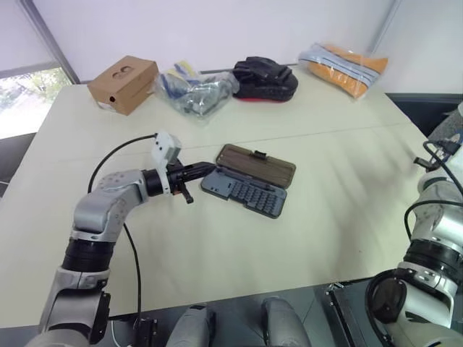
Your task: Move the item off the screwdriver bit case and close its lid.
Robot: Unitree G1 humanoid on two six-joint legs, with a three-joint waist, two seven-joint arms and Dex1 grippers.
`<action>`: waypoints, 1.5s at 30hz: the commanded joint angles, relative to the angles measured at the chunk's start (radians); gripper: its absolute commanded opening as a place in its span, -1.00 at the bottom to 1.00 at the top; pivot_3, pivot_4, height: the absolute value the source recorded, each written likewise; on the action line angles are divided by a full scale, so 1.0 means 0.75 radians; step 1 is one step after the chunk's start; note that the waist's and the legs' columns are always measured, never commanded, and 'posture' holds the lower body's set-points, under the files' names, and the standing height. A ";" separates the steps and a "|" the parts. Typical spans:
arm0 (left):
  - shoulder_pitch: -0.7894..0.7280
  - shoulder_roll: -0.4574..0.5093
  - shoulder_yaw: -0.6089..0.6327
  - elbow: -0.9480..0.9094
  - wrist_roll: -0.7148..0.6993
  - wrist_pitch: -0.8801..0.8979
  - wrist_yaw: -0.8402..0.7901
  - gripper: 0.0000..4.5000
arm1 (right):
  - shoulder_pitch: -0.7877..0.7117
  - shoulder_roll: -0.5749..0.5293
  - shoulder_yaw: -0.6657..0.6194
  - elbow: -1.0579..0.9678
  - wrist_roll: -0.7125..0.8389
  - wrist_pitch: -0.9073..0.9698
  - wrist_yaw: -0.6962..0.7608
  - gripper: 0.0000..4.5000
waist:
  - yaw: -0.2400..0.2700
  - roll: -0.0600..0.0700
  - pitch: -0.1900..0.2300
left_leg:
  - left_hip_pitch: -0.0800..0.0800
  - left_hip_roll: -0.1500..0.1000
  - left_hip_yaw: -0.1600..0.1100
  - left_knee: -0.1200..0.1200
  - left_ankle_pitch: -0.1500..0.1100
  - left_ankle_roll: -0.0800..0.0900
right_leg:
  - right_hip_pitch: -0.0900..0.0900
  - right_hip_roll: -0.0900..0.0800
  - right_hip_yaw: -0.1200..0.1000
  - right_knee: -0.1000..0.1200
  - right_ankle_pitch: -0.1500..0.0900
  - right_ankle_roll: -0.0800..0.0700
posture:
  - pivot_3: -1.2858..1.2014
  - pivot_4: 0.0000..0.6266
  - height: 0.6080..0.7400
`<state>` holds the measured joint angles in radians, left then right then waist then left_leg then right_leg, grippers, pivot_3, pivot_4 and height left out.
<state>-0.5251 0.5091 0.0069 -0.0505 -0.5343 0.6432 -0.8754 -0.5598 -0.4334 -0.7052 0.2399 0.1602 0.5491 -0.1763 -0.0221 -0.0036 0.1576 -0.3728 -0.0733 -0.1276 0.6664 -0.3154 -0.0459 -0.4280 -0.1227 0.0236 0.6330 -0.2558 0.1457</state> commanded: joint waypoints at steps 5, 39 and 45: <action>-0.027 -0.001 0.013 -0.027 -0.001 -0.024 -0.003 -1.00 | -0.103 0.081 -0.157 0.007 0.272 0.066 -0.077 -0.78 | -0.001 0.000 0.000 | 0.000 0.000 0.000 0.000 0.000 0.000 | 0.000 0.000 0.000 0.000 0.000 0.000 | 0.03 -0.52 1.00; -0.018 -0.010 0.012 -0.056 -0.005 -0.011 0.018 -1.00 | 0.029 -0.066 0.307 -0.319 0.304 0.139 -0.227 0.99 | -0.034 0.002 0.000 | 0.000 0.000 -0.003 -0.001 0.000 0.000 | -0.002 0.000 0.001 0.002 0.000 0.000 | 0.03 -0.52 1.00; -0.020 -0.015 0.010 -0.052 -0.007 -0.008 0.018 -1.00 | 0.026 -0.216 0.579 -0.490 0.279 0.249 0.124 0.99 | -0.024 0.002 0.000 | 0.000 0.000 -0.002 -0.001 0.000 0.000 | -0.002 0.000 0.001 0.001 0.000 0.000 | 0.03 -0.52 1.00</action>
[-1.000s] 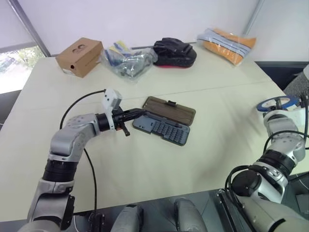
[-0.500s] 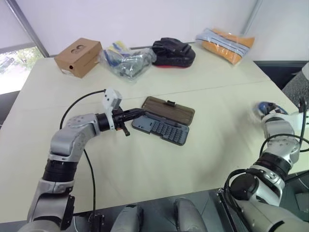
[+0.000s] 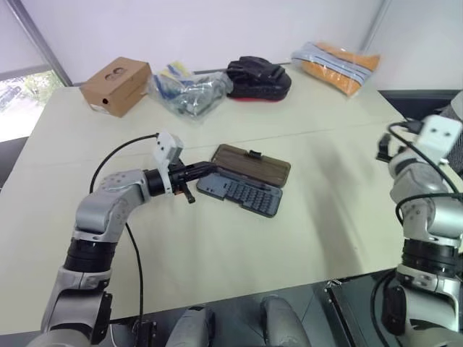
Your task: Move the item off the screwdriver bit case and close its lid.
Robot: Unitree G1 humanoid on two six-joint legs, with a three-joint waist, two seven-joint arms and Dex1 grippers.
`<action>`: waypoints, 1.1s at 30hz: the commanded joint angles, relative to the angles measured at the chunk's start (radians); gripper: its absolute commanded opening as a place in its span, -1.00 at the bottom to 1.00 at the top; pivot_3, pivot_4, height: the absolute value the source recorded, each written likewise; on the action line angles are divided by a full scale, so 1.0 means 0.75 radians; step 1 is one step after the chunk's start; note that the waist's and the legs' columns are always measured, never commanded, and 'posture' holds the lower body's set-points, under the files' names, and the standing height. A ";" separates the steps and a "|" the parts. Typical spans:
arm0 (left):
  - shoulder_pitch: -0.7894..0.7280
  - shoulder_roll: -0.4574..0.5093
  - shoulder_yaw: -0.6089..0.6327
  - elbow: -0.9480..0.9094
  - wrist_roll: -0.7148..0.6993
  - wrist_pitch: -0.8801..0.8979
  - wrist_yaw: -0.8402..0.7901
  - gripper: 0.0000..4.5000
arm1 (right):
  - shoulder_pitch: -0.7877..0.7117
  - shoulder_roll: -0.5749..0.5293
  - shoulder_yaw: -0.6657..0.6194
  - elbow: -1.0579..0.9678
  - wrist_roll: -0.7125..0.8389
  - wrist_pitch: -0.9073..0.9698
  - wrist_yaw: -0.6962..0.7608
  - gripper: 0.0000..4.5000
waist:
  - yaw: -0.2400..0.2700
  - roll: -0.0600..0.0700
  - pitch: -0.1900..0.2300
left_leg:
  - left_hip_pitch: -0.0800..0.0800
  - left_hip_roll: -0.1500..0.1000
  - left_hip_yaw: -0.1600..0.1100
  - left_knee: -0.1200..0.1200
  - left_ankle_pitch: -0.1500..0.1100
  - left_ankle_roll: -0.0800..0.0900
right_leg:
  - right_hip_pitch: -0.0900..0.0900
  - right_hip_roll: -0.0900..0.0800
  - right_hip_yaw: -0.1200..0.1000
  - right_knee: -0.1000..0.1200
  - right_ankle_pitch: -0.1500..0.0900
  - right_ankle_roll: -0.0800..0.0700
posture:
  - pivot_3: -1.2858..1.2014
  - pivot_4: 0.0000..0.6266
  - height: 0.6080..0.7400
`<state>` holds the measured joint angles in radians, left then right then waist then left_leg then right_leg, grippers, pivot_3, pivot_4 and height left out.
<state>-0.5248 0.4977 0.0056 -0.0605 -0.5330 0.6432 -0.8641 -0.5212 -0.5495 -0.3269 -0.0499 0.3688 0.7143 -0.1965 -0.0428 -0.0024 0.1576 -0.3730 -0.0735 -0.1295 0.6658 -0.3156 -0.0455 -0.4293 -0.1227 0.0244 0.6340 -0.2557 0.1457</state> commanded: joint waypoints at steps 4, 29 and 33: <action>-0.026 -0.001 0.011 -0.027 -0.008 -0.012 -0.002 -1.00 | -0.039 -0.175 0.236 -0.180 0.043 0.086 0.476 0.99 | 0.006 0.000 0.000 | -0.001 0.000 0.000 0.001 0.000 0.000 | 0.000 0.000 0.000 -0.001 0.000 0.000 | 0.03 -0.52 1.00; -0.017 -0.020 0.030 -0.003 0.002 -0.045 0.014 -1.00 | -0.486 0.124 0.396 0.277 -0.084 0.670 0.551 0.99 | 0.005 -0.001 0.001 | -0.002 -0.002 -0.004 0.001 0.000 0.000 | -0.001 -0.003 -0.002 -0.001 0.000 0.000 | 0.03 -0.52 1.00; -0.010 -0.021 0.027 -0.007 0.003 -0.047 0.017 -1.00 | -0.523 0.177 0.320 0.255 -0.074 0.847 0.492 0.99 | 0.000 -0.001 0.001 | -0.002 -0.001 -0.004 0.000 0.000 0.000 | -0.002 -0.003 -0.002 -0.001 0.000 0.000 | 0.03 -0.52 1.00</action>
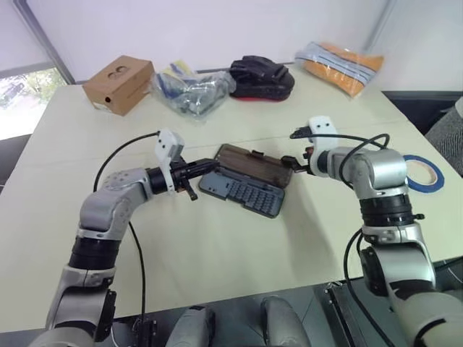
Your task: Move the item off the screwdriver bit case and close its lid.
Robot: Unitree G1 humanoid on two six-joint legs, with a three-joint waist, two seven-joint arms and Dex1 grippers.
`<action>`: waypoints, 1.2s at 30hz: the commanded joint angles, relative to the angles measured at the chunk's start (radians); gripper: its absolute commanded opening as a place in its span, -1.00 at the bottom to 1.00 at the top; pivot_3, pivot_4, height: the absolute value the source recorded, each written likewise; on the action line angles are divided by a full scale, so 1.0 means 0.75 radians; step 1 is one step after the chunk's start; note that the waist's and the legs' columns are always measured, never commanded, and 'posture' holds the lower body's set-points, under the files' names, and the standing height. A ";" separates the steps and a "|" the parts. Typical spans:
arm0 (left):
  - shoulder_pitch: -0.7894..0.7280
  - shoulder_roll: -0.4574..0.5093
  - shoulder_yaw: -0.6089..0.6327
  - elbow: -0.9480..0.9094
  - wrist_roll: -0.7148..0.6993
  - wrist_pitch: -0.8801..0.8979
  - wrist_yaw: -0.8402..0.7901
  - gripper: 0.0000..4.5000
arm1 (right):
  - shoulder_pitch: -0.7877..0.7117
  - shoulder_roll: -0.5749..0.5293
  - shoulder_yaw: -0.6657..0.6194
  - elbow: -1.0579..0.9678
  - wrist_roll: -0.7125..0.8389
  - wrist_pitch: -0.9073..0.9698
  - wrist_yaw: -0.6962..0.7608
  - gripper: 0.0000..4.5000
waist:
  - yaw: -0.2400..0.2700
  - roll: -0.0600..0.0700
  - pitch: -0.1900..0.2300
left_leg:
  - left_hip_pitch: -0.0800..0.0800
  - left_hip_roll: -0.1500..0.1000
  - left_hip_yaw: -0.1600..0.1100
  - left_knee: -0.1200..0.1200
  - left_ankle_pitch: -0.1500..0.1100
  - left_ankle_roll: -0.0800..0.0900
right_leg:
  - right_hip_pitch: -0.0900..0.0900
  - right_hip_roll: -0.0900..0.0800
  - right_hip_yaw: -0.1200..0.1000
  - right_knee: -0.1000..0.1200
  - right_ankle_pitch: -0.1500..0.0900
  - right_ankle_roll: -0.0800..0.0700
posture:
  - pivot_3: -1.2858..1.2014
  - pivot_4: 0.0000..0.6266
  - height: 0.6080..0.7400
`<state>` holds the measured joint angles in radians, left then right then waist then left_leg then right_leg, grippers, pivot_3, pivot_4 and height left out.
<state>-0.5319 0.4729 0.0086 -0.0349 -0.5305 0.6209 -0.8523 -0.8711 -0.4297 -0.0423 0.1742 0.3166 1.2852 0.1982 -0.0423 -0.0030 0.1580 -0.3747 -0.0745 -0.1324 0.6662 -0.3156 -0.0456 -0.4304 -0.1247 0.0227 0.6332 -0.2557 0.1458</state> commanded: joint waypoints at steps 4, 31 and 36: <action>-0.006 0.010 0.018 -0.036 -0.001 -0.020 0.004 -1.00 | -0.080 0.066 -0.119 -0.038 -0.013 0.182 -0.078 0.99 | -0.002 0.000 0.000 | 0.000 0.000 0.000 0.000 0.000 0.000 | -0.001 0.000 0.000 0.001 0.000 0.000 | 0.03 -0.52 1.00; 0.005 0.027 0.030 -0.044 0.006 -0.025 0.021 -1.00 | -0.033 0.128 -0.011 -0.087 -0.119 0.238 -0.090 -0.74 | -0.003 0.000 0.000 | 0.000 0.000 0.000 -0.001 0.000 0.000 | -0.001 0.000 0.000 0.002 0.000 0.000 | 0.03 -0.52 1.00; 0.002 0.027 0.029 -0.040 0.006 -0.026 0.020 -1.00 | -0.045 0.141 -0.031 -0.066 -0.128 0.249 -0.095 0.25 | -0.002 0.000 0.000 | 0.000 0.000 0.000 0.000 0.000 0.000 | -0.001 0.000 0.000 0.002 0.000 0.000 | 0.03 -0.52 1.00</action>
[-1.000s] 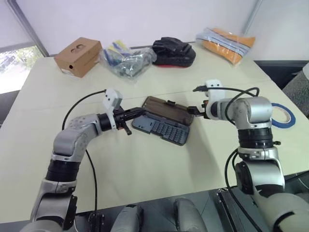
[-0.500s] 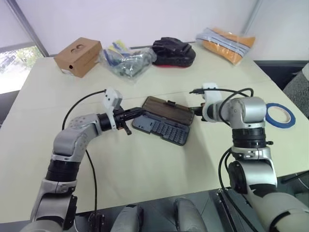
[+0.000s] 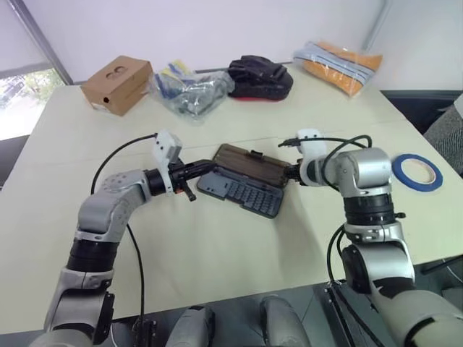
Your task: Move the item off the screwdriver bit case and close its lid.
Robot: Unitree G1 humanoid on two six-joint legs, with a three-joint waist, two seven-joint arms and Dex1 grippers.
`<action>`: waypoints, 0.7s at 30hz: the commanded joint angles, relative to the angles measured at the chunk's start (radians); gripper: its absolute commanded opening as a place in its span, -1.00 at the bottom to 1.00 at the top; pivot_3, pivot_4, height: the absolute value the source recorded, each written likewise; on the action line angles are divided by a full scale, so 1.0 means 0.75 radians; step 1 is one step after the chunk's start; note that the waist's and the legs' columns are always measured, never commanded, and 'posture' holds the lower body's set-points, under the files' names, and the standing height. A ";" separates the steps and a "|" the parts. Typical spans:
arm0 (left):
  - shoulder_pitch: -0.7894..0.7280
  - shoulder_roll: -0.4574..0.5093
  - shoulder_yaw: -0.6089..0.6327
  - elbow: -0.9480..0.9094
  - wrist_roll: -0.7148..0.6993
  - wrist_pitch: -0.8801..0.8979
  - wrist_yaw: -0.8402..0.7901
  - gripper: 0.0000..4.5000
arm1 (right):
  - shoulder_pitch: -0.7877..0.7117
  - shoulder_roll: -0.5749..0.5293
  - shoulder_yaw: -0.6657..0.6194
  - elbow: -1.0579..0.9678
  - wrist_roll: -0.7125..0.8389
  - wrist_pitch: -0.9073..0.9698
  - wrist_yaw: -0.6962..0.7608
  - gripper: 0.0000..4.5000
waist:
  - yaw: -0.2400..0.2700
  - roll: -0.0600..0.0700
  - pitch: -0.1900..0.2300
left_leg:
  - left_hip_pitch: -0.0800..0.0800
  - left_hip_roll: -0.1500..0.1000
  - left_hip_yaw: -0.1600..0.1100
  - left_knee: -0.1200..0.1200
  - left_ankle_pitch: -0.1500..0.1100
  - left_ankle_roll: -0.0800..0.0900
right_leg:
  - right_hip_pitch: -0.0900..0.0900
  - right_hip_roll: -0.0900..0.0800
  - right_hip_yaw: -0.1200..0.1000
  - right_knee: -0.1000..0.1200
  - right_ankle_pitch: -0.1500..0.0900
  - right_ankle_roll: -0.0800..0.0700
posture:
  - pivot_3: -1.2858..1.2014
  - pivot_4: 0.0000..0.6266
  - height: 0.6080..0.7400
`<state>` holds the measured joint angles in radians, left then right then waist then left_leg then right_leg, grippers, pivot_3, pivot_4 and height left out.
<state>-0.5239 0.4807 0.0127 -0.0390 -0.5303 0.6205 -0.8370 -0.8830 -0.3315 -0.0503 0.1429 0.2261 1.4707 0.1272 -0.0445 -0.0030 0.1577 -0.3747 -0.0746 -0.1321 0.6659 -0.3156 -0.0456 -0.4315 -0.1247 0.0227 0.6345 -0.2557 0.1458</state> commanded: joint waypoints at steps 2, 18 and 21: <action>-0.010 0.016 0.022 -0.033 0.006 -0.025 0.000 -1.00 | -0.031 0.015 -0.027 -0.017 -0.013 -0.001 -0.003 0.70 | 0.001 0.000 0.000 | 0.000 0.000 0.000 0.000 0.000 0.000 | 0.000 0.000 0.000 0.000 0.000 0.000 | 0.03 -0.52 1.00; -0.010 0.017 0.026 -0.037 0.008 -0.034 0.006 -1.00 | 0.014 0.035 -0.028 0.021 -0.047 0.017 -0.004 -0.91 | 0.002 -0.001 -0.001 | 0.000 0.000 -0.001 0.001 0.000 0.000 | 0.001 0.000 0.000 0.000 0.000 0.000 | 0.03 -0.52 1.00; -0.014 0.020 0.032 -0.032 0.009 -0.036 0.006 -1.00 | 0.025 0.038 -0.018 0.015 -0.042 0.028 0.006 -0.98 | 0.006 -0.001 -0.001 | 0.001 0.000 -0.001 0.001 0.000 0.000 | 0.002 0.000 -0.001 0.000 0.000 0.000 | 0.03 -0.52 1.00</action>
<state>-0.5240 0.4810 0.0139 -0.0391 -0.5257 0.6168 -0.8322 -0.8803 -0.3002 -0.0677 0.1543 0.2005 1.4731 0.1316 -0.0398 -0.0036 0.1573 -0.3745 -0.0749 -0.1334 0.6668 -0.3156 -0.0456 -0.4301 -0.1248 0.0221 0.6345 -0.2557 0.1458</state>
